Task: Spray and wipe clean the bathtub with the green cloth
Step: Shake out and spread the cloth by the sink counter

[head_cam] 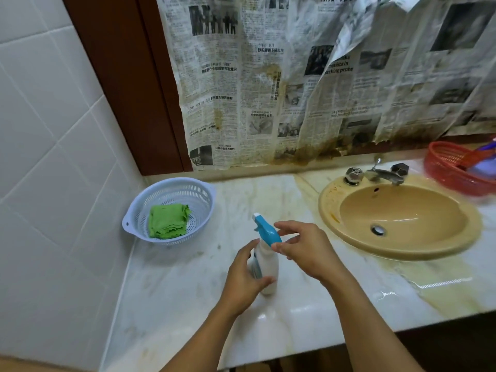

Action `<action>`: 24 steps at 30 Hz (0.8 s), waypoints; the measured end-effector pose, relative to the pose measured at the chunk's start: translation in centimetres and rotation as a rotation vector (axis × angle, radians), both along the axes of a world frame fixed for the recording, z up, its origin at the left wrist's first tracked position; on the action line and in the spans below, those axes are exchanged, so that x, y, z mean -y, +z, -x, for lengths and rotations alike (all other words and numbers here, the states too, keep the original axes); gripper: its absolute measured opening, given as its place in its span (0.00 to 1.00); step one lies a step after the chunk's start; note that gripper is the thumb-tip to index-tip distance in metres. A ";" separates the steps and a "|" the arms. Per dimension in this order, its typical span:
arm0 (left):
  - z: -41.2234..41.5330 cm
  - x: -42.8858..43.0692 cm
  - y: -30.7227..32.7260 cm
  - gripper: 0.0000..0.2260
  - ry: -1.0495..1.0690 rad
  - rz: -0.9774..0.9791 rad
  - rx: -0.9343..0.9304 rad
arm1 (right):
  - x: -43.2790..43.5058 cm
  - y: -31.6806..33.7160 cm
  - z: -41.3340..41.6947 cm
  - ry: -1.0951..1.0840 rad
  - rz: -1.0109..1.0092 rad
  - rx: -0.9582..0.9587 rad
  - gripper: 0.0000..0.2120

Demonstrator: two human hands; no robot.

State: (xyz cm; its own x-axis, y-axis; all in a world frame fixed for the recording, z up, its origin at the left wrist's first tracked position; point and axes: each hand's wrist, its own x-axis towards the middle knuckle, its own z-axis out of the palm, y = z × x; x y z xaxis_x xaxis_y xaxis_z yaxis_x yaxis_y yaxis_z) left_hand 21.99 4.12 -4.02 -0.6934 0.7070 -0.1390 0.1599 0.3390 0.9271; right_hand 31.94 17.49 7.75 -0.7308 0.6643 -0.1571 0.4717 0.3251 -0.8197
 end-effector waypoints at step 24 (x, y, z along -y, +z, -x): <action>3.6 -0.1 1.2 0.42 0.034 -0.097 -0.034 | 1.2 1.9 5.6 -0.002 -0.134 -0.072 0.18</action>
State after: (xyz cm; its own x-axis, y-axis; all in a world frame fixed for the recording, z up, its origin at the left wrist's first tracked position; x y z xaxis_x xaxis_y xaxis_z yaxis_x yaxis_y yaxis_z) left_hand 18.41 4.22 -2.82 -0.7200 0.6923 -0.0471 0.1817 0.2536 0.9501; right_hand 26.33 16.27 9.69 -0.7360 0.6769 -0.0141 0.4135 0.4329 -0.8010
